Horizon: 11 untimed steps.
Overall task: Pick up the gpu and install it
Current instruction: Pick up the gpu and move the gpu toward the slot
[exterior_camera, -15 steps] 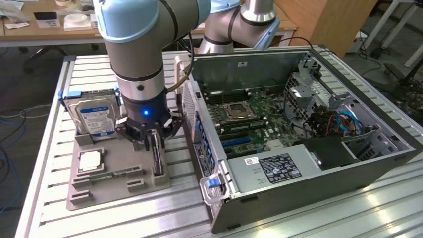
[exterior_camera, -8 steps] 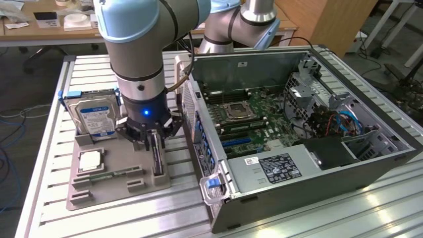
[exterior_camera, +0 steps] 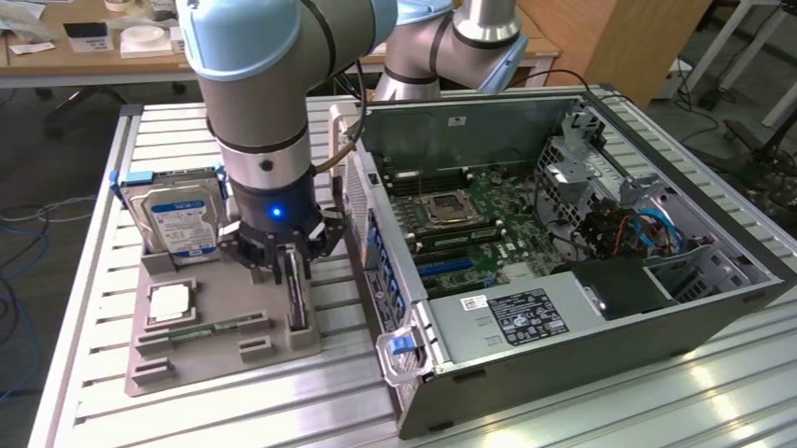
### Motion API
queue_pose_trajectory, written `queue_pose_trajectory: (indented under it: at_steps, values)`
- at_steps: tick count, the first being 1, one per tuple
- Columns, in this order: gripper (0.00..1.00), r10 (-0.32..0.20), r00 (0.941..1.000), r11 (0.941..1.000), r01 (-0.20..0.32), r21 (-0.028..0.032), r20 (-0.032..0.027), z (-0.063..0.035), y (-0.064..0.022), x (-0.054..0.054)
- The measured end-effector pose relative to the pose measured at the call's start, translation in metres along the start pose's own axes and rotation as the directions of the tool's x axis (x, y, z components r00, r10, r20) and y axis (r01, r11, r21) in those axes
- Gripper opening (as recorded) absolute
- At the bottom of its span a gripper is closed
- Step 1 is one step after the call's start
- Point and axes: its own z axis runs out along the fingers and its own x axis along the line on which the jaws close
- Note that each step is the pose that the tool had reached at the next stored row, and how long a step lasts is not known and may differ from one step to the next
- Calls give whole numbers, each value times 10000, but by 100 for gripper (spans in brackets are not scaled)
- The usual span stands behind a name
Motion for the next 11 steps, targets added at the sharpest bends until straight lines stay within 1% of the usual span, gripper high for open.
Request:
queue_pose_trajectory:
  at_steps: [5, 11]
  values:
    - [42, -6, 10000, 10000, 6, 1, -1, -1, -24, 0]
    - [42, -7, 10000, 10000, 7, -1, 0, -1, -27, -1]
